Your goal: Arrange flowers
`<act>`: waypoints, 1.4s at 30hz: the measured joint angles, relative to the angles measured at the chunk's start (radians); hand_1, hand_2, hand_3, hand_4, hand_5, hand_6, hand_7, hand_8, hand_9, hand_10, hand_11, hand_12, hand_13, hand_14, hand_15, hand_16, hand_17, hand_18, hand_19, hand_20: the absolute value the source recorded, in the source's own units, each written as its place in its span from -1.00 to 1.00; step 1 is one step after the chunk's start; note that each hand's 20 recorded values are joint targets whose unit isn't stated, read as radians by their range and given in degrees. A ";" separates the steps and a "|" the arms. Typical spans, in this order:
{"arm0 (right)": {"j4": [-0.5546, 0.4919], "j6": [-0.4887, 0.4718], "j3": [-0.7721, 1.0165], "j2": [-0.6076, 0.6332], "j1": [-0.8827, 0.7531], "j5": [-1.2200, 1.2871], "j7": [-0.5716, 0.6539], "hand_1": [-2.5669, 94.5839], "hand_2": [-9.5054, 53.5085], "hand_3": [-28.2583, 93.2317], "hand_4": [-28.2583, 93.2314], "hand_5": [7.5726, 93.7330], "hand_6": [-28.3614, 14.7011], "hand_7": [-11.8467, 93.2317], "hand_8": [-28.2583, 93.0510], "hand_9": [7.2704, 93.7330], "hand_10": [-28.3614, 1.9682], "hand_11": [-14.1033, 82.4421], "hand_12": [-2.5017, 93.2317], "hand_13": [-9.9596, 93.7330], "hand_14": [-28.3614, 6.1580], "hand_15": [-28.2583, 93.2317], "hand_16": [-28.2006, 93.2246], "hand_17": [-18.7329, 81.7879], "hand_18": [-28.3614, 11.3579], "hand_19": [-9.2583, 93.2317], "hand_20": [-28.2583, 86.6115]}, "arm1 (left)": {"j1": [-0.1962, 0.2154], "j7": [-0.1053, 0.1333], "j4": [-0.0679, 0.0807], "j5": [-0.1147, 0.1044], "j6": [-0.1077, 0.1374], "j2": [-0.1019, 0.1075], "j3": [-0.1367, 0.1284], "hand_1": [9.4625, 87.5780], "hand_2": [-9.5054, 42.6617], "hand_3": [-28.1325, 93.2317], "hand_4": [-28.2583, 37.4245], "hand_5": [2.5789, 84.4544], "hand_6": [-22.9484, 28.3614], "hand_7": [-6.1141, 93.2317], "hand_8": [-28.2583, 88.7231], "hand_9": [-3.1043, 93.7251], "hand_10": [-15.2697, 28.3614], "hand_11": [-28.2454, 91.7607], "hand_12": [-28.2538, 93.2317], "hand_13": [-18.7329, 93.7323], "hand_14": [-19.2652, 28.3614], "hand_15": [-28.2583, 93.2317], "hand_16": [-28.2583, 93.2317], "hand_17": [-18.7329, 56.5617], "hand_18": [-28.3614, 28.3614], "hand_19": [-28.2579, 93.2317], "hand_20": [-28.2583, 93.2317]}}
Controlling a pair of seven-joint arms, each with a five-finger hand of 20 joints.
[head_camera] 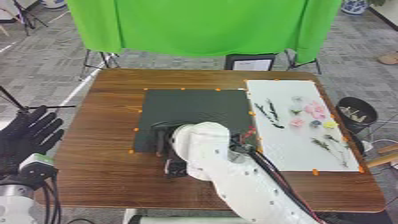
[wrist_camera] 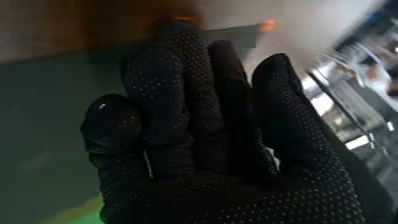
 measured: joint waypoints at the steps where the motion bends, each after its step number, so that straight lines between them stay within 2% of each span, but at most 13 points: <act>1: -0.018 0.000 0.023 0.002 -0.010 0.029 -0.004 -0.52 0.05 0.81 -0.69 0.19 0.21 -0.55 -0.72 0.55 -0.38 -0.03 -0.36 0.59 -0.25 0.47 0.04 0.28 -0.75 1.00 0.09 | 0.001 0.000 0.000 0.000 -0.001 -0.003 -0.002 -0.56 -0.24 0.70 -0.91 -0.07 0.30 -0.63 -0.65 -0.25 0.49 -0.21 -0.32 -0.30 0.52 0.01 -0.62 -0.71 0.55 0.06 -0.40; 7: -0.147 0.052 0.113 0.036 -0.026 0.067 -0.052 -0.50 0.03 0.80 -0.70 0.23 0.21 -0.55 -0.72 0.56 -0.36 -0.03 -0.36 0.59 -0.25 0.47 0.03 0.27 -0.71 0.99 0.08 | 0.007 0.001 0.000 0.000 -0.008 -0.018 -0.006 -0.56 -0.25 0.70 -0.91 -0.07 0.30 -0.63 -0.65 -0.25 0.49 -0.21 -0.32 -0.30 0.51 0.01 -0.61 -0.71 0.56 0.06 -0.40; 10: -0.194 0.096 0.162 0.058 -0.026 0.105 -0.078 -0.49 0.01 0.79 -0.72 0.37 0.18 -0.52 -0.71 0.54 -0.38 -0.20 -0.44 0.56 -0.25 0.38 -0.01 0.24 -0.69 0.94 0.03 | 0.013 0.004 0.000 -0.002 -0.009 -0.020 -0.010 -0.56 -0.25 0.70 -0.91 -0.07 0.30 -0.63 -0.65 -0.26 0.49 -0.21 -0.32 -0.30 0.51 0.01 -0.61 -0.71 0.56 0.06 -0.40; 12: -0.217 0.096 0.184 0.080 -0.024 0.118 -0.089 -0.48 0.01 0.78 -0.72 0.45 0.16 -0.49 -0.71 0.54 -0.40 -0.22 -0.46 0.55 -0.26 0.38 -0.01 0.22 -0.70 0.93 0.02 | 0.019 0.007 0.000 -0.004 -0.012 -0.021 -0.010 -0.56 -0.25 0.70 -0.91 -0.07 0.30 -0.63 -0.65 -0.26 0.49 -0.21 -0.31 -0.30 0.52 0.02 -0.61 -0.71 0.56 0.06 -0.40; 15: -0.252 0.050 0.195 0.130 -0.025 0.098 -0.091 -0.47 0.02 0.78 -0.72 0.52 0.15 -0.48 -0.72 0.53 -0.38 -0.21 -0.44 0.52 -0.30 0.41 0.01 0.18 -0.69 0.94 0.04 | 0.021 0.007 0.000 -0.003 -0.020 -0.028 -0.010 -0.56 -0.25 0.70 -0.91 -0.07 0.30 -0.63 -0.65 -0.26 0.48 -0.21 -0.31 -0.30 0.51 0.01 -0.61 -0.71 0.56 0.06 -0.40; 19: -0.291 -0.061 0.264 0.195 -0.065 0.112 -0.088 -0.49 0.09 0.80 -0.71 0.47 0.10 -0.54 -0.71 0.47 -0.28 -0.35 -0.52 0.45 -0.37 0.40 -0.01 0.13 -0.70 0.89 0.06 | 0.027 0.009 0.000 -0.002 -0.029 -0.033 -0.018 -0.56 -0.25 0.70 -0.91 -0.07 0.30 -0.63 -0.65 -0.25 0.48 -0.21 -0.31 -0.30 0.51 0.02 -0.61 -0.71 0.56 0.06 -0.40; 23: -0.271 -0.217 0.338 0.219 -0.111 0.274 -0.077 -0.53 0.14 0.81 -0.70 0.44 0.07 -0.56 -0.71 0.40 -0.26 -0.43 -0.57 0.44 -0.38 0.40 -0.03 0.13 -0.72 0.88 0.08 | 0.039 0.013 -0.001 -0.003 -0.031 -0.035 -0.023 -0.56 -0.24 0.70 -0.91 -0.07 0.30 -0.63 -0.65 -0.25 0.48 -0.21 -0.31 -0.30 0.51 0.02 -0.61 -0.72 0.56 0.07 -0.40; 27: -0.223 -0.322 0.247 0.208 -0.101 0.275 -0.081 -0.56 0.16 0.81 -0.70 0.42 0.04 -0.58 -0.72 0.35 -0.25 -0.47 -0.60 0.45 -0.38 0.40 -0.04 0.13 -0.73 0.89 0.09 | 0.037 0.011 0.000 -0.003 -0.032 -0.035 -0.015 -0.56 -0.24 0.70 -0.91 -0.07 0.30 -0.63 -0.65 -0.26 0.48 -0.21 -0.31 -0.30 0.52 0.02 -0.61 -0.72 0.57 0.07 -0.40; 32: -0.172 -0.341 0.139 0.128 -0.090 0.074 -0.102 -0.58 0.16 0.81 -0.70 0.38 0.02 -0.58 -0.71 0.31 -0.26 -0.49 -0.61 0.46 -0.37 0.41 -0.05 0.14 -0.75 0.90 0.10 | 0.025 0.004 0.000 -0.001 -0.032 -0.034 0.000 -0.56 -0.24 0.70 -0.91 -0.07 0.30 -0.63 -0.65 -0.26 0.48 -0.21 -0.31 -0.30 0.52 0.02 -0.62 -0.72 0.57 0.07 -0.40; 36: -0.138 -0.328 0.120 0.074 -0.084 0.060 -0.110 -0.59 0.17 0.81 -0.71 0.37 0.02 -0.58 -0.71 0.30 -0.27 -0.49 -0.61 0.46 -0.37 0.43 -0.06 0.14 -0.75 0.91 0.10 | 0.005 -0.012 0.002 0.003 -0.032 -0.034 0.013 -0.56 -0.24 0.70 -0.91 -0.07 0.30 -0.63 -0.65 -0.26 0.48 -0.21 -0.31 -0.30 0.52 0.02 -0.62 -0.73 0.57 0.07 -0.40; 42: -0.103 -0.313 0.074 0.062 -0.062 0.005 -0.119 -0.59 0.17 0.81 -0.71 0.37 0.02 -0.58 -0.71 0.31 -0.29 -0.49 -0.61 0.46 -0.36 0.44 -0.07 0.16 -0.75 0.93 0.10 | -0.008 -0.032 0.003 0.011 -0.032 -0.032 0.015 -0.56 -0.24 0.70 -0.91 -0.07 0.30 -0.63 -0.65 -0.26 0.48 -0.21 -0.32 -0.30 0.52 0.02 -0.62 -0.73 0.57 0.07 -0.39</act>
